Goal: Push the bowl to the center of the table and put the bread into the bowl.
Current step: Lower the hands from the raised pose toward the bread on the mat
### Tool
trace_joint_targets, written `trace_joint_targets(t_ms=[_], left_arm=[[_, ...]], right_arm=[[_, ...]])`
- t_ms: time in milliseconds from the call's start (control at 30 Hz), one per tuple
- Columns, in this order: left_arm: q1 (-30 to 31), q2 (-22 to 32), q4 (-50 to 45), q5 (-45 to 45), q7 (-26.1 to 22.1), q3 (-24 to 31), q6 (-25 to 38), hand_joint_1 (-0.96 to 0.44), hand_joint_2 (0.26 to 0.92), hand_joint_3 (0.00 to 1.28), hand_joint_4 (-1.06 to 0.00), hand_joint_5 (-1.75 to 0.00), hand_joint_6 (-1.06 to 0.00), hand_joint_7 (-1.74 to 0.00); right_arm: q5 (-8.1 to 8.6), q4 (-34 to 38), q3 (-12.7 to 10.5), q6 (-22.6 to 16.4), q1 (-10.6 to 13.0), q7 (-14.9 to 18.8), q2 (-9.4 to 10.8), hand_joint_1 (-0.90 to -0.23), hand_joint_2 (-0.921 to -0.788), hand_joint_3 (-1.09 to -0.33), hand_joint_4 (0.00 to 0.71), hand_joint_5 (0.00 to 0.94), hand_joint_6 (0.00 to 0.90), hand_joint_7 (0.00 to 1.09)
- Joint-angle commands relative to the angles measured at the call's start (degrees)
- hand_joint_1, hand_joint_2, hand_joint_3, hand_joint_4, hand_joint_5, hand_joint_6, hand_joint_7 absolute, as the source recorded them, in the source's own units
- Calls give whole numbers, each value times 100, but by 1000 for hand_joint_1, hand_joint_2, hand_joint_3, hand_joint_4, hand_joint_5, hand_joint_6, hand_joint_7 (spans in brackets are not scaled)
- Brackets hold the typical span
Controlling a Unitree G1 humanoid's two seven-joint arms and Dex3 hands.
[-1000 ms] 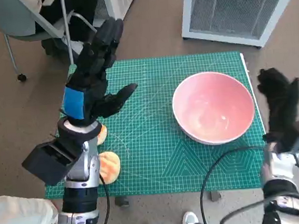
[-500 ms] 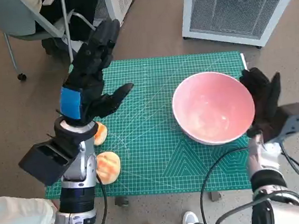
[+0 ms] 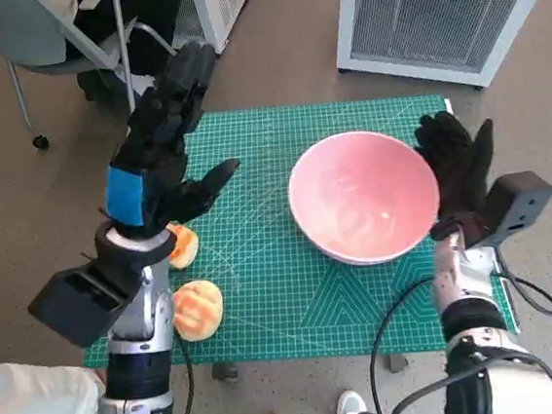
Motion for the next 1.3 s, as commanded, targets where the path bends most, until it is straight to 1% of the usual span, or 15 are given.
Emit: trace_joint_targets(t_ms=[33, 100, 233, 367, 533, 733, 933, 1000, 1033, 1067, 1100, 1233, 1300], left_arm=[[73, 24, -94, -104, -46, 32, 30, -400, 921, 239, -277, 0, -408, -21], [108, 27, -143, -113, -39, 32, 48, -395, 921, 239, -277, 0, -408, -21], [162, 37, -207, -83, -12, 44, 60, -388, 921, 237, -277, 0, -406, -19], [203, 65, -254, -22, 28, 64, 60, -388, 921, 237, -276, 0, -405, -18], [240, 110, -292, 72, 115, 102, 64, -392, 921, 237, -274, 0, -404, -17], [355, 138, -472, 124, 233, 140, 151, -414, 921, 239, -271, -1, -417, -23], [546, 253, -758, 218, 331, 206, 223, -428, 921, 241, -274, -3, -426, -27], [614, 325, -862, 234, 326, 242, 253, -435, 921, 241, -274, -3, -427, -27], [643, 401, -898, 261, 309, 275, 255, -437, 921, 241, -274, -2, -427, -27], [667, 455, -929, 279, 298, 297, 260, -446, 921, 242, -271, -1, -426, -26], [686, 547, -943, 307, 267, 332, 252, -448, 921, 243, -270, -1, -426, -26], [705, 1030, -922, 425, 62, 465, 240, -454, 921, 246, -259, 0, -409, -16], [695, 1267, -882, 448, -69, 511, 253, -446, 921, 246, -259, -1, -402, -12]], right_arm=[[24, 107, -29, 130, -116, -99, 190, -511, -921, -783, 195, 0, 55, 518], [20, 115, -35, 142, -161, -98, 241, -504, -921, -793, 186, 0, 50, 507], [13, 139, -46, 198, -233, -95, 317, -505, -921, -795, 180, 0, 69, 456], [-5, 164, -50, 296, -317, -154, 386, -518, -921, -779, 183, 2, 83, 437], [-28, 177, -45, 403, -414, -247, 462, -514, -921, -777, 196, 7, 93, 425], [-56, 174, -31, 530, -518, -316, 436, -525, -921, -763, 209, 10, 106, 416], [-66, 91, -22, 416, -586, -229, 346, -538, -921, -744, 223, 12, 120, 408], [-93, 37, 18, 309, -608, -185, 312, -536, -921, -743, 221, 10, 121, 407], [-133, -25, 67, 189, -627, -170, 292, -535, -921, -744, 220, 9, 122, 407], [-161, -68, 102, 103, -640, -162, 280, -530, -921, -754, 214, 5, 108, 436], [-183, -133, 138, -26, -655, -118, 264, -529, -921, -757, 213, 4, 105, 442], [-245, -483, 325, -703, -655, 199, 209, -530, -921, -785, 222, 4, 35, 575], [-226, -684, 418, -1005, -631, 440, 185, -538, -921, -794, 227, 5, 17, 610]])
